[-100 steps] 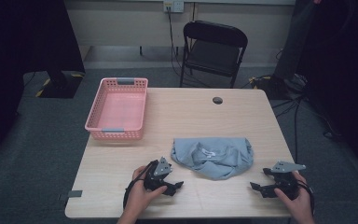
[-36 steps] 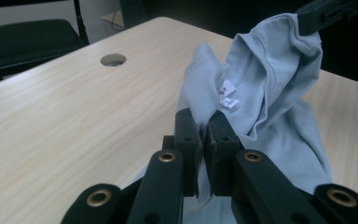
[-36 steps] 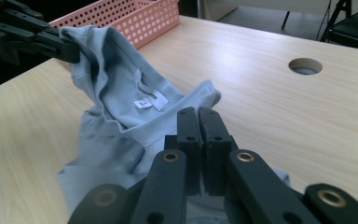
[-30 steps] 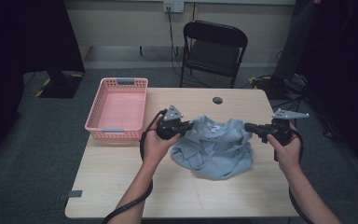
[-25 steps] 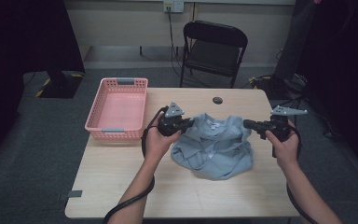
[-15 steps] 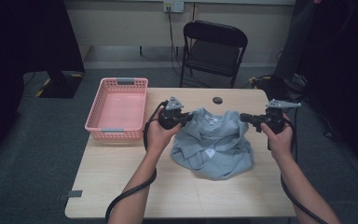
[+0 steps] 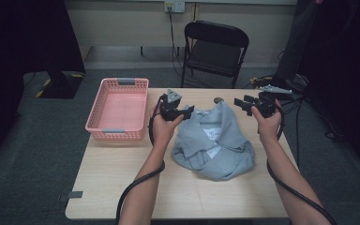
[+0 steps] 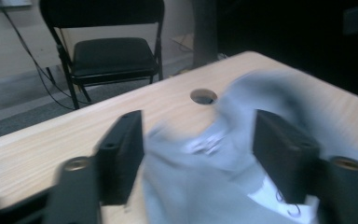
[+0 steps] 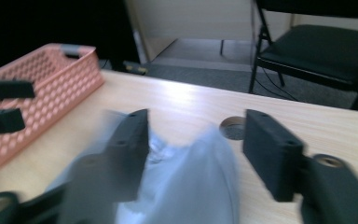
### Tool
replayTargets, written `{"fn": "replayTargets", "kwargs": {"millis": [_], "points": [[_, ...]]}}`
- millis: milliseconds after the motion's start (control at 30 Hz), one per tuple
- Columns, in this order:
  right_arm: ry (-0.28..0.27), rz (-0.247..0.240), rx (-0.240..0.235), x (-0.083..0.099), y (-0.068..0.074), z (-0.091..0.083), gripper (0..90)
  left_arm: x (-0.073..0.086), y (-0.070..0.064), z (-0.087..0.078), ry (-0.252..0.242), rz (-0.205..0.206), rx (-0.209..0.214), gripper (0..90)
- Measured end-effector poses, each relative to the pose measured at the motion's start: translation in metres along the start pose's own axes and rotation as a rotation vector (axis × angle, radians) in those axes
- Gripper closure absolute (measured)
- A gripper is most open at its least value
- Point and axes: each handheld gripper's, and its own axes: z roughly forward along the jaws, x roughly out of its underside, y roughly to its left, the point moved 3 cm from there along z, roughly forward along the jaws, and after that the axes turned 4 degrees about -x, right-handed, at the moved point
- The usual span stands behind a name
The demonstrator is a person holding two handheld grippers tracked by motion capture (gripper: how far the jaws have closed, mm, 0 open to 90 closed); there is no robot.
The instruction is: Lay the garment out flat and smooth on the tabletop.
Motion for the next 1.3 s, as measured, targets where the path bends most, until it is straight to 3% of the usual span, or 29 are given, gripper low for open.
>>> {"fn": "replayTargets", "kwargs": {"millis": [100, 333, 533, 700, 900, 1300], "points": [[0.025, -0.025, -0.031, 0.007, 0.008, -0.005, 24.0, 0.006, -0.006, -0.004, 0.033, 0.004, 0.029, 22.0], [0.084, -0.08, -0.034, 0.032, 0.025, -0.021, 16.9, 0.02, -0.023, -0.018, 0.054, 0.004, 0.057, 17.7], [0.097, -0.067, -0.044, 0.048, 0.036, -0.037, 12.2, 0.031, -0.034, -0.031, 0.07, 0.014, 0.07, 15.9], [0.106, -0.069, -0.057, 0.06, 0.042, -0.05, 11.9, 0.044, -0.042, -0.042, 0.078, 0.033, 0.11, 15.8], [0.106, -0.091, -0.055, 0.073, 0.041, -0.063, 12.1, 0.06, -0.044, -0.049, 0.099, 0.014, 0.12, 15.8], [0.139, -0.12, -0.054, 0.11, 0.043, -0.078, 12.0, 0.092, -0.056, -0.062, 0.126, 0.035, 0.176, 15.8]]}}
